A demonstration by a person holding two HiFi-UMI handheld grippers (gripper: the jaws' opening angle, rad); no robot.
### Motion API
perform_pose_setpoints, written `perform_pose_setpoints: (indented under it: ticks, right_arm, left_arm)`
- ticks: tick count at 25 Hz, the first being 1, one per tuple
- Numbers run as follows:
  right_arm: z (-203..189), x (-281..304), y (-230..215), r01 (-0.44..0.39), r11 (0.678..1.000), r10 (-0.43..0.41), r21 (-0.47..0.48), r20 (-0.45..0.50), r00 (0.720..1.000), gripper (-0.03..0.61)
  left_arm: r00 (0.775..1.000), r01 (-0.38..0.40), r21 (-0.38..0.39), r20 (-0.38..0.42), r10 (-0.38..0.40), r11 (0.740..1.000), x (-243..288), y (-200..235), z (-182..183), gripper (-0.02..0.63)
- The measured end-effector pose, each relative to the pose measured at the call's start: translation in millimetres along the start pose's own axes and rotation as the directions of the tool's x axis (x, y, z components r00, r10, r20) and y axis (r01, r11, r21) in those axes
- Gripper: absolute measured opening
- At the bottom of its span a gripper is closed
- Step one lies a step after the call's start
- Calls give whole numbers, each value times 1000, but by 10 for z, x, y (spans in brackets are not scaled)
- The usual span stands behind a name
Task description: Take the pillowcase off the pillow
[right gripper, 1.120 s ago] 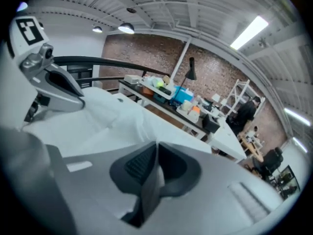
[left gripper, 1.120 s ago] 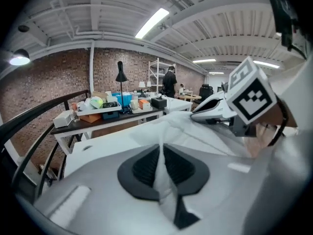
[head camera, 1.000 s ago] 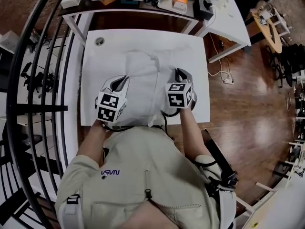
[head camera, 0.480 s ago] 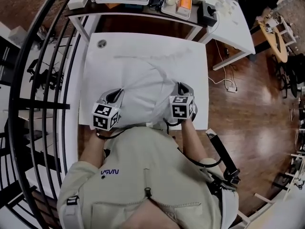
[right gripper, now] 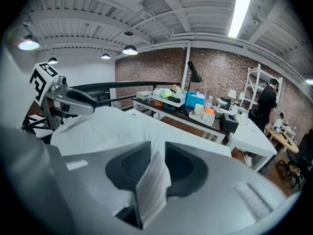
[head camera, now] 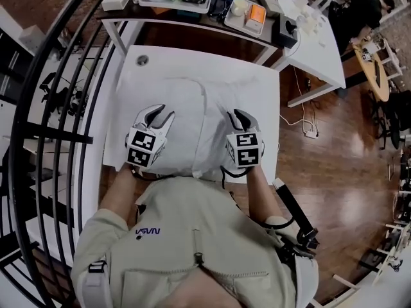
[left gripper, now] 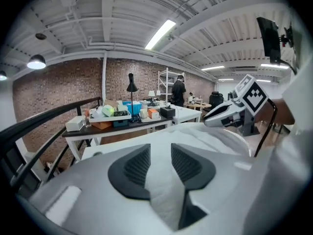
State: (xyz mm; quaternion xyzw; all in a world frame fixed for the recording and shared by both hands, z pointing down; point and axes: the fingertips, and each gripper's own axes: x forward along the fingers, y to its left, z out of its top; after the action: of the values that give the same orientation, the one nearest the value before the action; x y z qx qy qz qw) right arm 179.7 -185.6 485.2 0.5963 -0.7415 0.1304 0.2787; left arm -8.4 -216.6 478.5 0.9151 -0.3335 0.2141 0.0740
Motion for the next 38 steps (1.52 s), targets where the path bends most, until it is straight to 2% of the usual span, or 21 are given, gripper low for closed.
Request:
perform_pose_setpoints:
  ticks: [3,5,10,12,15,18,20,22,26,29,31,34,35,36,37,38]
  right_arm:
    - [318,-4,69,-48,999,49,-23,68,996,91]
    - [482,54,96,-80,996,83,-35,88,993,91]
    - [750,290,68,-125,989,131,-74,81,988,91]
    - [799,390,63,-138,986,144,-88,68,987,91]
    - [873,535,81,-158,981,163,-109,45,986,91]
    - [910,668,92,-179,974,183,-138,15,983,103]
    - [914,765,95,-195,969,196,-150,-9,981,107]
    - [899,882,106,-215,965,211,-154,-40,977,117]
    - [816,1126,172,-263,949,243,-172,-129,961,137]
    - [768,1241,230,-298,936,262,-189,-196,945,180]
    - [659,1267,297,-338,921,282,-192,-269,921,196]
    - [375,1267,506,-431,882,331,-192,-400,855,199]
    - [321,1260,558,-448,872,337,-196,-423,841,194]
    - [305,1254,580,-451,867,329,-213,-435,838,150]
    - [328,1252,570,-437,865,303,-249,-436,848,72]
    - [376,1251,546,-414,864,273,-286,-425,863,26]
  left_arm:
    - [1000,7,62,-2,-6,998,150,60,224,155]
    - [999,21,88,-38,-18,996,335,117,287,189]
    - [987,59,59,-154,-49,996,921,326,317,272]
    - [968,86,54,-242,-70,995,1080,342,182,290]
    - [915,121,46,-393,-94,992,1157,358,-158,282]
    - [883,160,18,-450,-135,987,1125,241,-348,194]
    - [874,191,25,-460,-159,981,1087,107,-387,122]
    - [875,230,56,-449,-181,972,1039,-44,-375,53]
    - [888,277,61,-398,-231,959,821,-281,-334,28]
    - [908,303,58,-321,-270,951,595,-404,-173,26]
    - [912,310,44,-298,-283,950,457,-445,-132,25]
    - [914,311,45,-287,-285,949,312,-501,-117,25]
    - [916,310,51,-285,-284,949,285,-517,-115,25]
    - [918,308,55,-280,-281,950,260,-525,-108,25]
    - [922,303,56,-271,-278,951,235,-524,-91,25]
    - [927,296,52,-256,-274,954,206,-513,-63,25]
